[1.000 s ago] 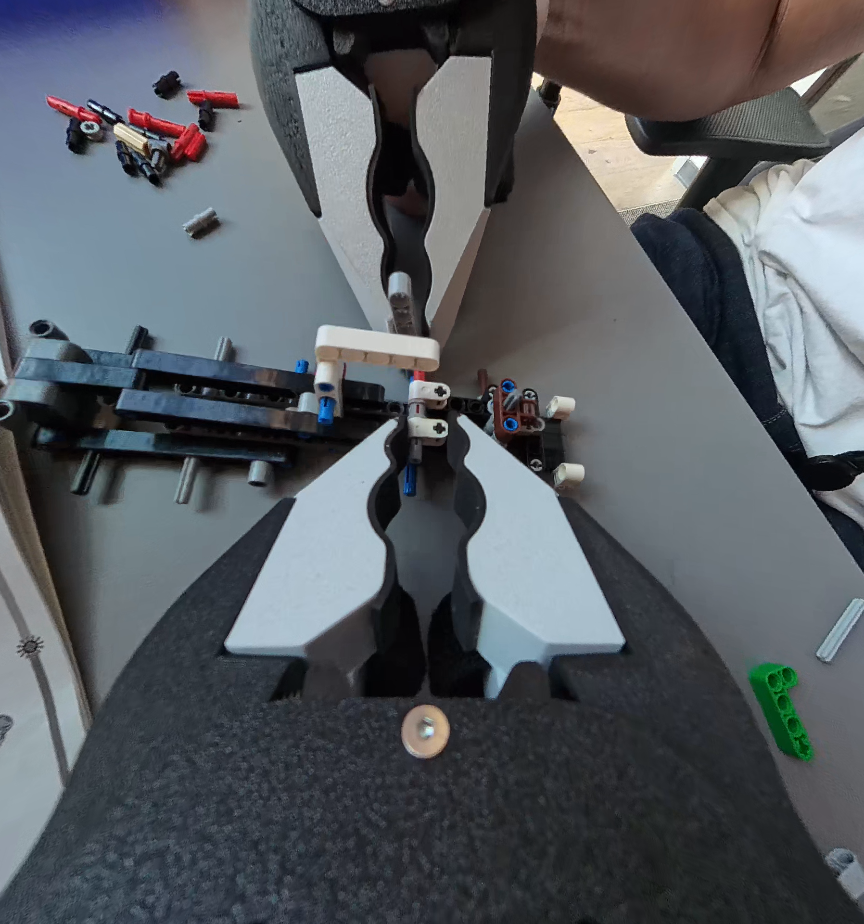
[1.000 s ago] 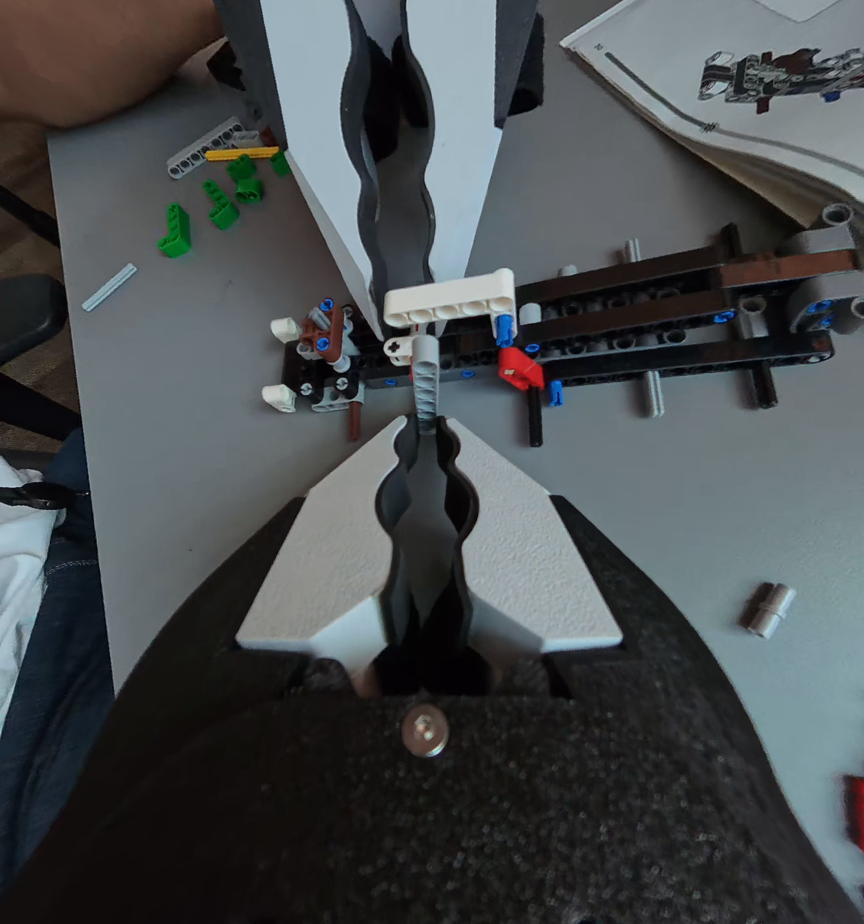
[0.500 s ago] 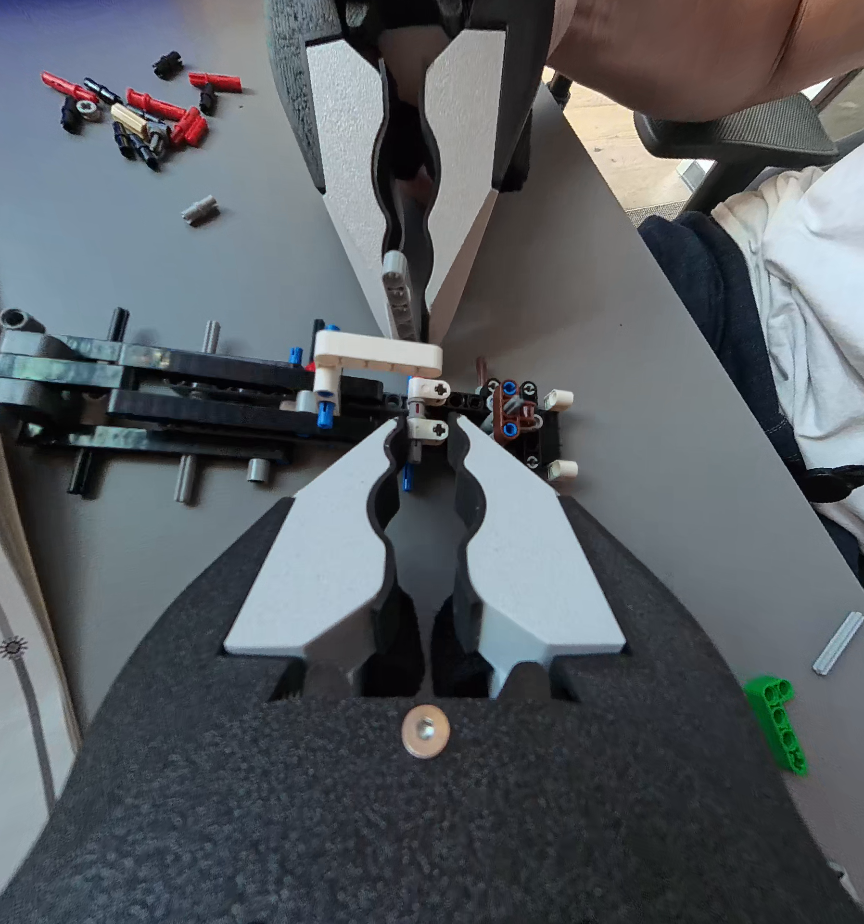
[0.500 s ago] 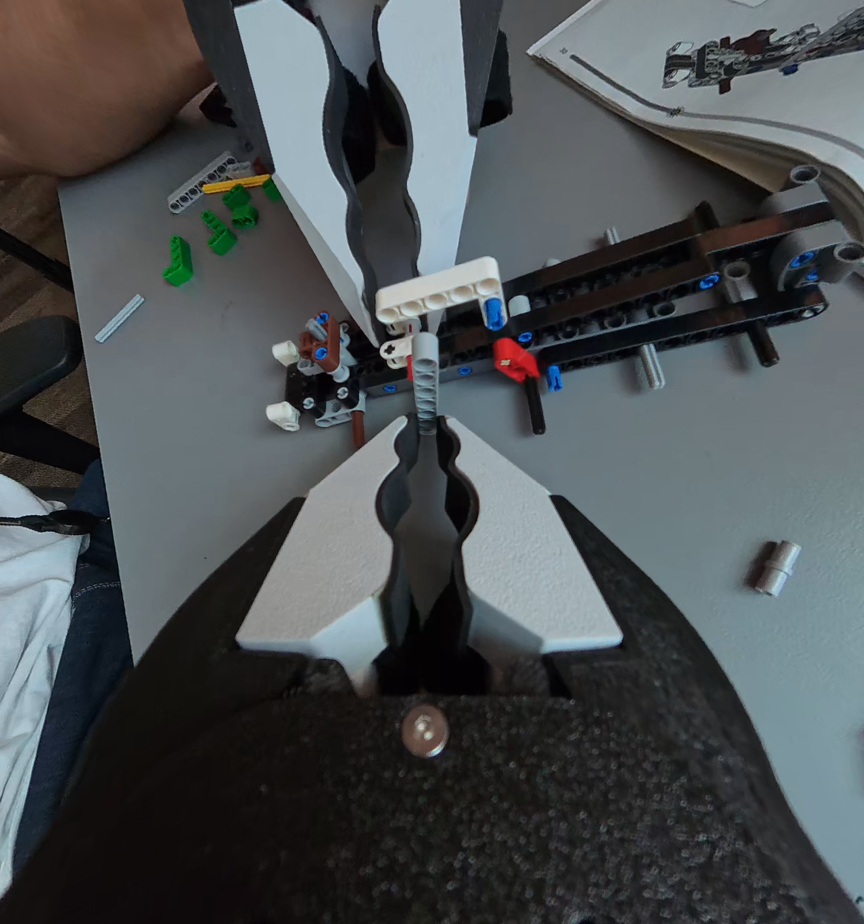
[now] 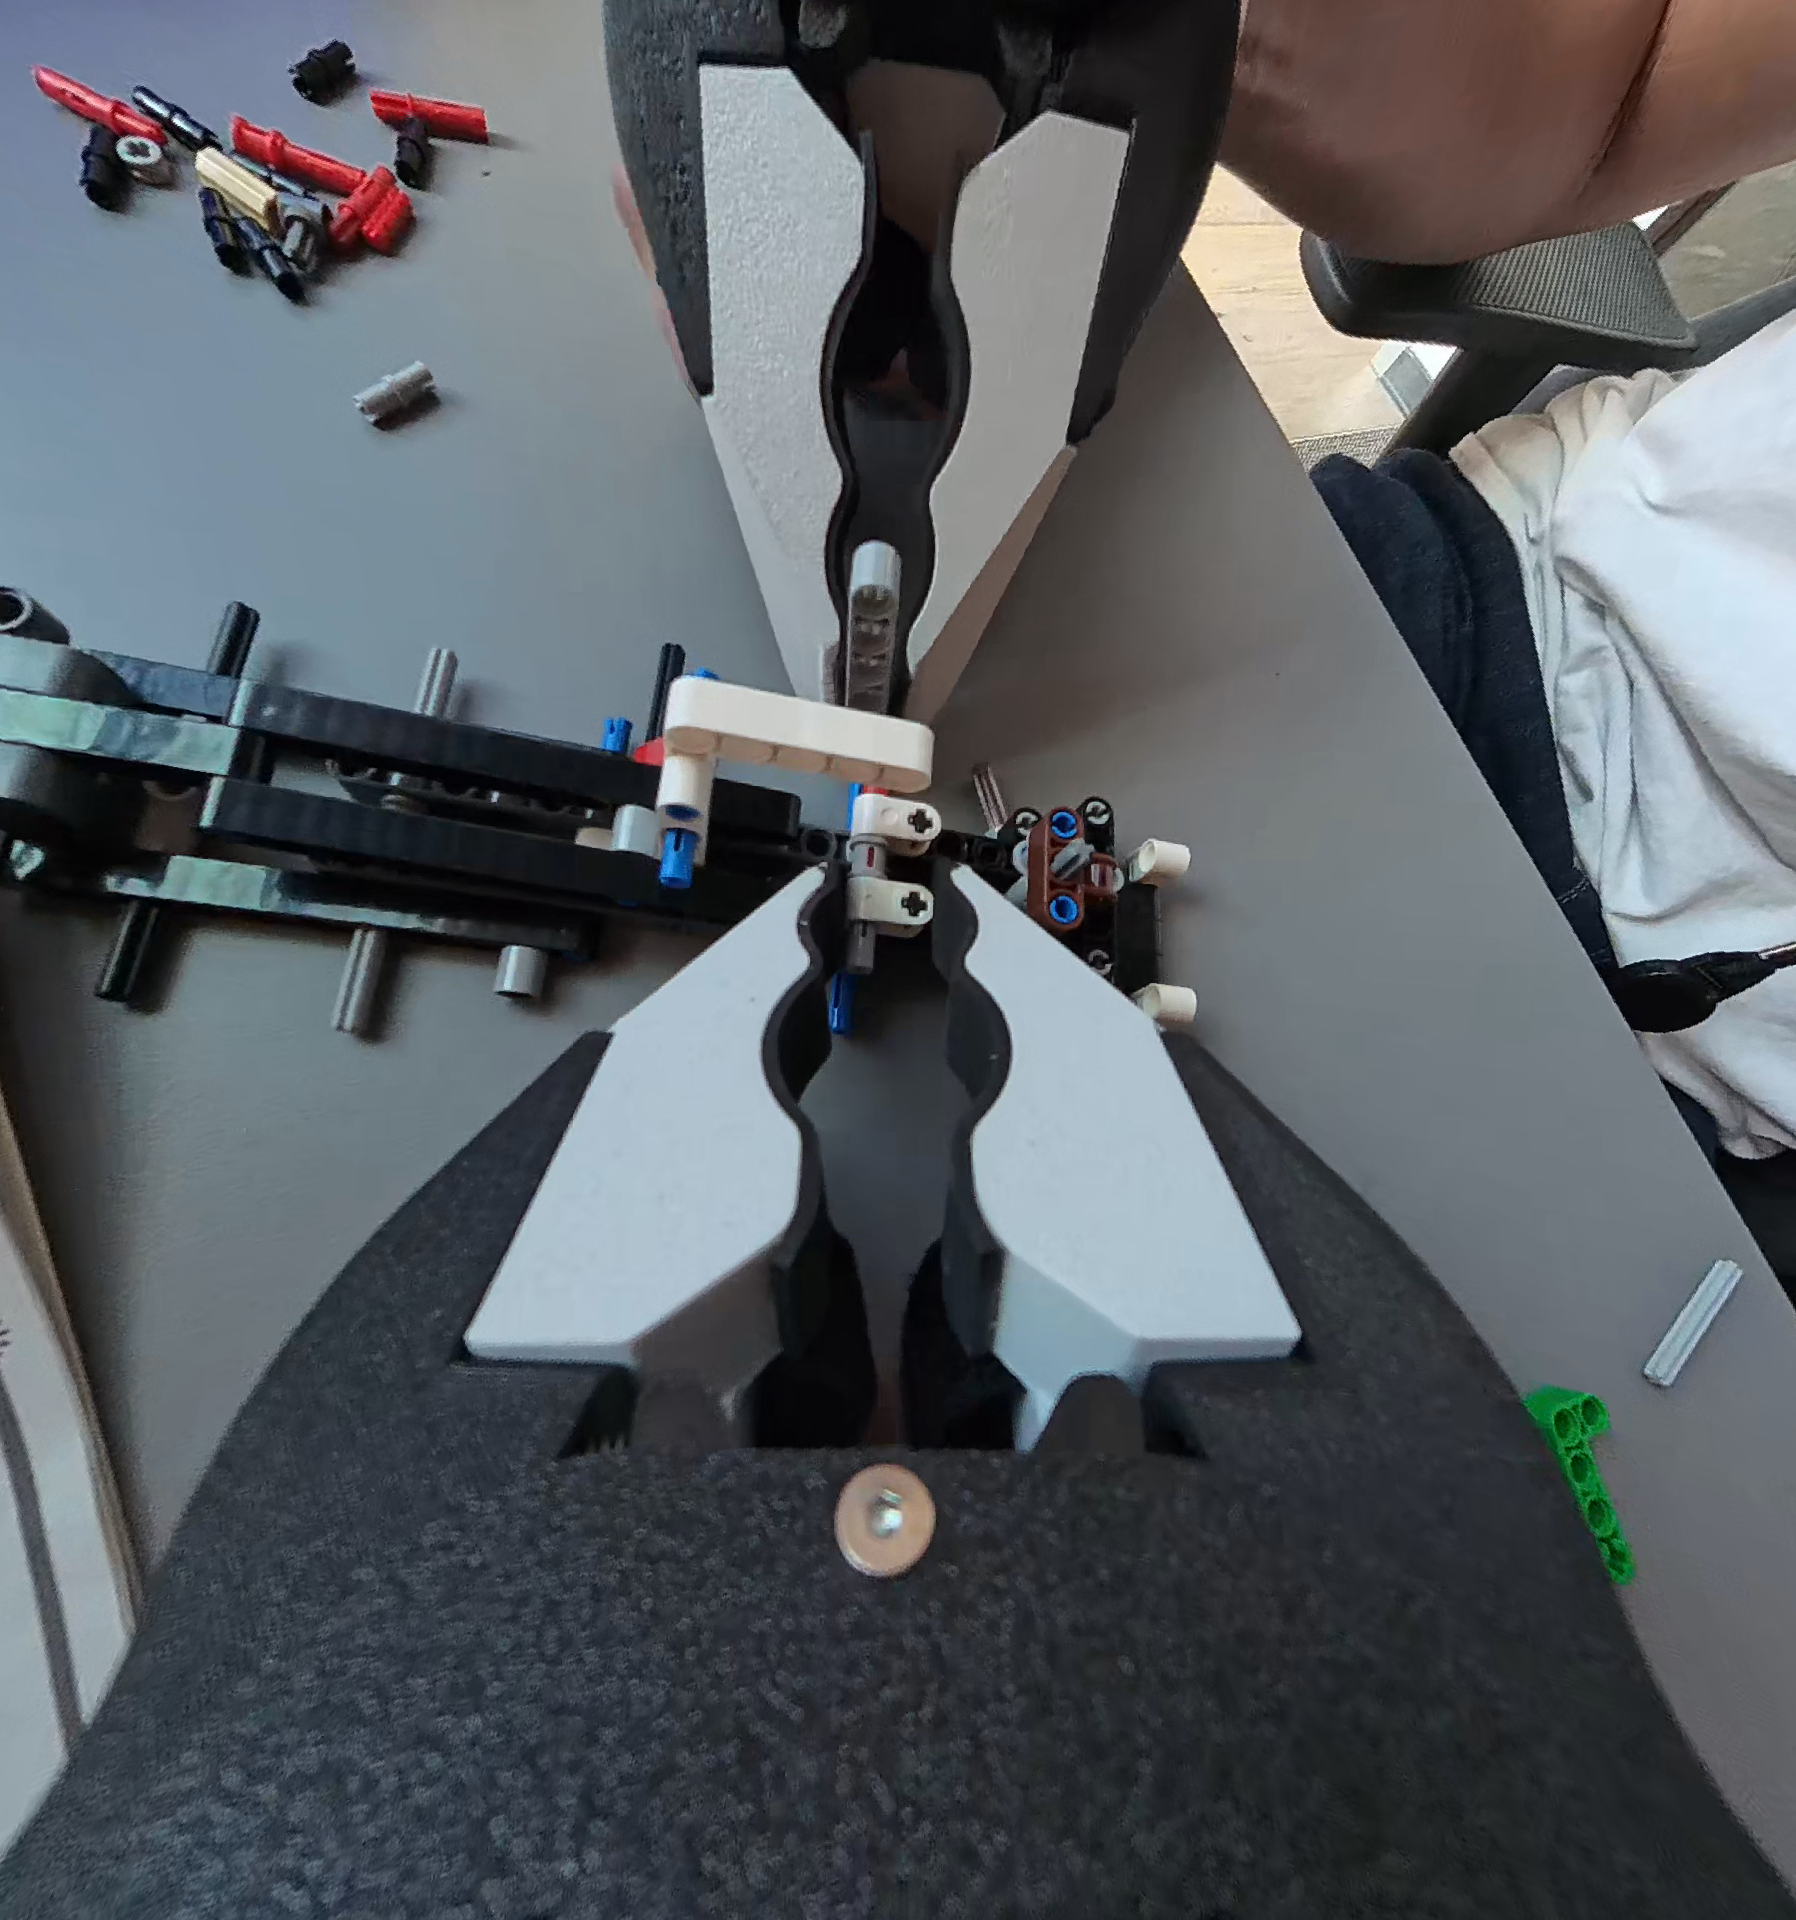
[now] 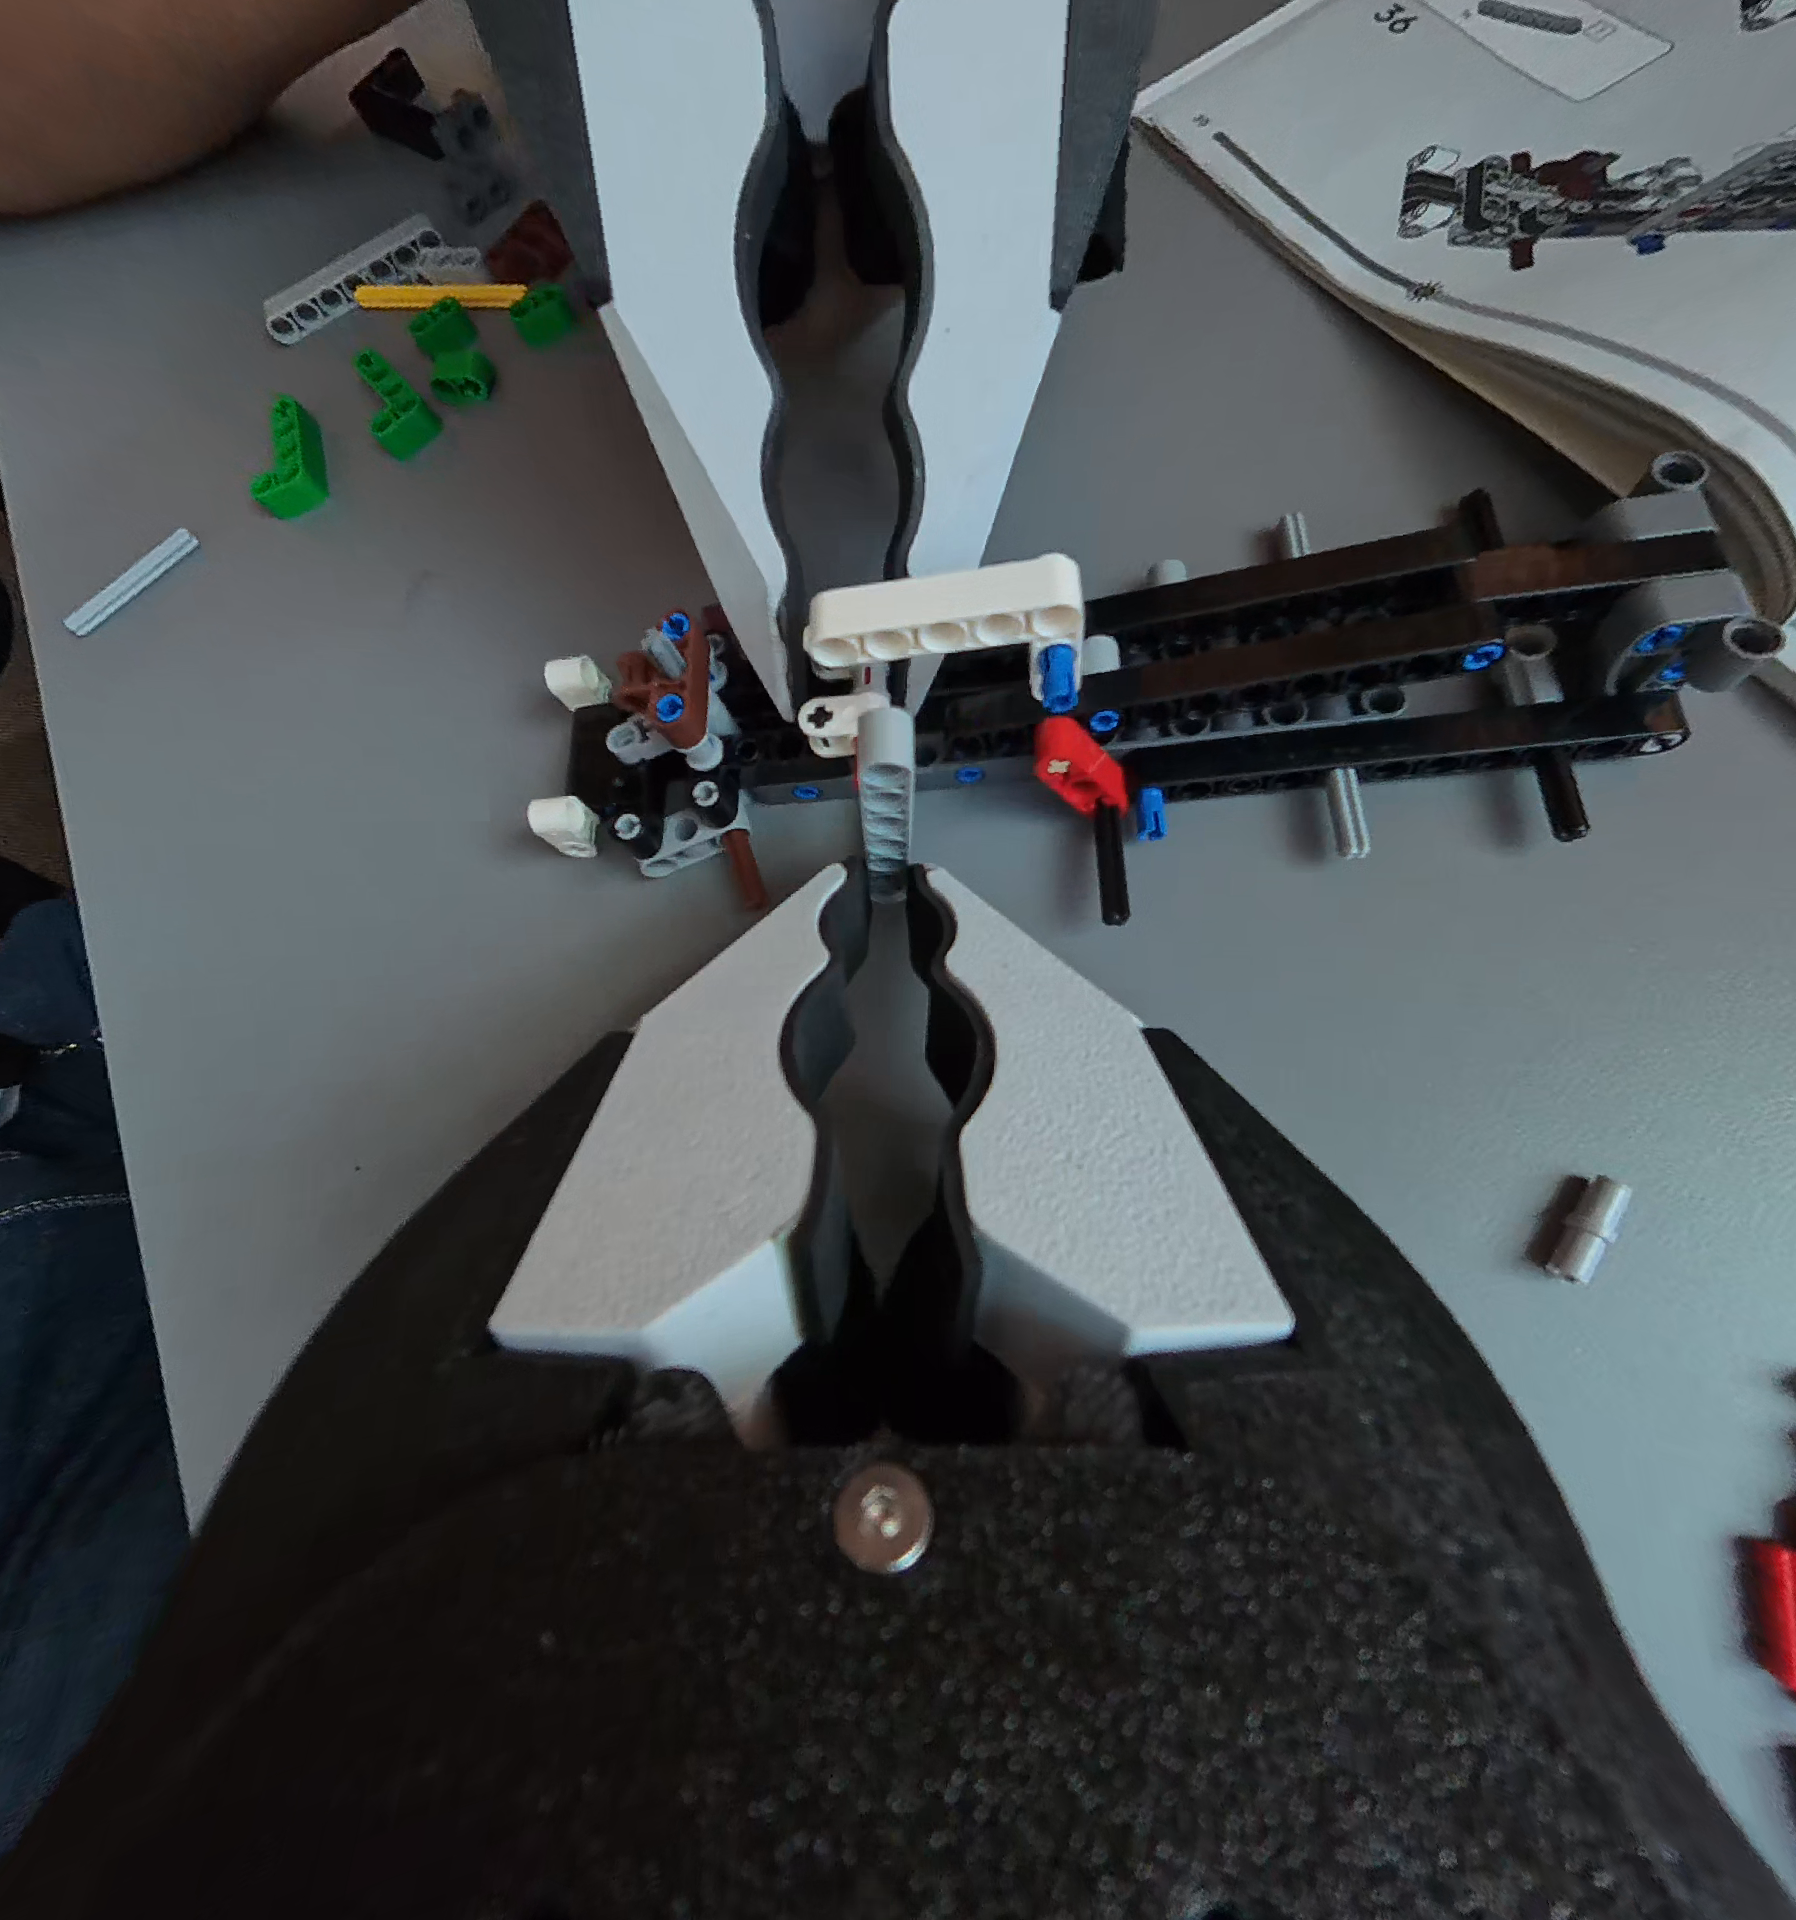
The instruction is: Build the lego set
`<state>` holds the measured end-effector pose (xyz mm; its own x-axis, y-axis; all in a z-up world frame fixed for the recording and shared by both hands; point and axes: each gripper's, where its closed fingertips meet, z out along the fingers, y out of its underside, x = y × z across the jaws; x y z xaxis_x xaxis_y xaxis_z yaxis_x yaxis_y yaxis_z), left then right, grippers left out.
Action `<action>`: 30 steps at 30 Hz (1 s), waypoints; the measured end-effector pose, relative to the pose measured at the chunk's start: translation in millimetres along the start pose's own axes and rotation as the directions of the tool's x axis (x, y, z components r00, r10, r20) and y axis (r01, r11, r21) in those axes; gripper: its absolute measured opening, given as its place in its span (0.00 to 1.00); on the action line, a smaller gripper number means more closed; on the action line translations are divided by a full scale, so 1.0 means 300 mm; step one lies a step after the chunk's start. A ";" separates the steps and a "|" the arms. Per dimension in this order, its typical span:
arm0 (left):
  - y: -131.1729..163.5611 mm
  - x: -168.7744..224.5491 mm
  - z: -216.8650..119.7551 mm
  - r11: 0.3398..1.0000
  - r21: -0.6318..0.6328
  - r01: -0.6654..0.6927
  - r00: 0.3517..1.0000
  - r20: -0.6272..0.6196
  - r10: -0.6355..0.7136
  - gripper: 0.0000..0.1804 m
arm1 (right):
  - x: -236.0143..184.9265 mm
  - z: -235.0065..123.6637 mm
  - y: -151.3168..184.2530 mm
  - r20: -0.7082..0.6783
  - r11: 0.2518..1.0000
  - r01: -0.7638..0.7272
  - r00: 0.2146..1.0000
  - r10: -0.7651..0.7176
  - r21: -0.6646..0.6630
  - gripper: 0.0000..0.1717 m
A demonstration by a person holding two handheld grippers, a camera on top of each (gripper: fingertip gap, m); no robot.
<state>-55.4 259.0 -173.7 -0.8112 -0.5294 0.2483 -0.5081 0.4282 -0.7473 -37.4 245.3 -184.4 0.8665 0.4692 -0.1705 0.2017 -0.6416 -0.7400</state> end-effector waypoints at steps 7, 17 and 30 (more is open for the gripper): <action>0.001 0.000 -0.001 1.000 0.002 -0.002 1.000 0.003 0.002 0.08 | -0.007 -0.008 -0.003 0.041 0.999 -0.042 0.998 0.041 0.012 0.05; 0.000 0.000 -0.001 1.000 0.004 0.007 1.000 -0.005 -0.007 0.08 | -0.012 -0.001 -0.001 0.019 1.000 0.011 1.000 -0.011 0.000 0.05; 0.066 0.069 -0.083 0.986 -0.166 -0.024 0.994 -0.107 0.007 0.15 | -0.098 -0.036 -0.005 0.079 0.992 0.127 0.989 -0.126 -0.002 0.04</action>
<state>-89.5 274.7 -168.0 -0.8408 -0.4454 0.3076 -0.5291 0.5563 -0.6408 -58.2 226.0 -171.1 0.7953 0.5929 -0.1265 0.3110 -0.5782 -0.7543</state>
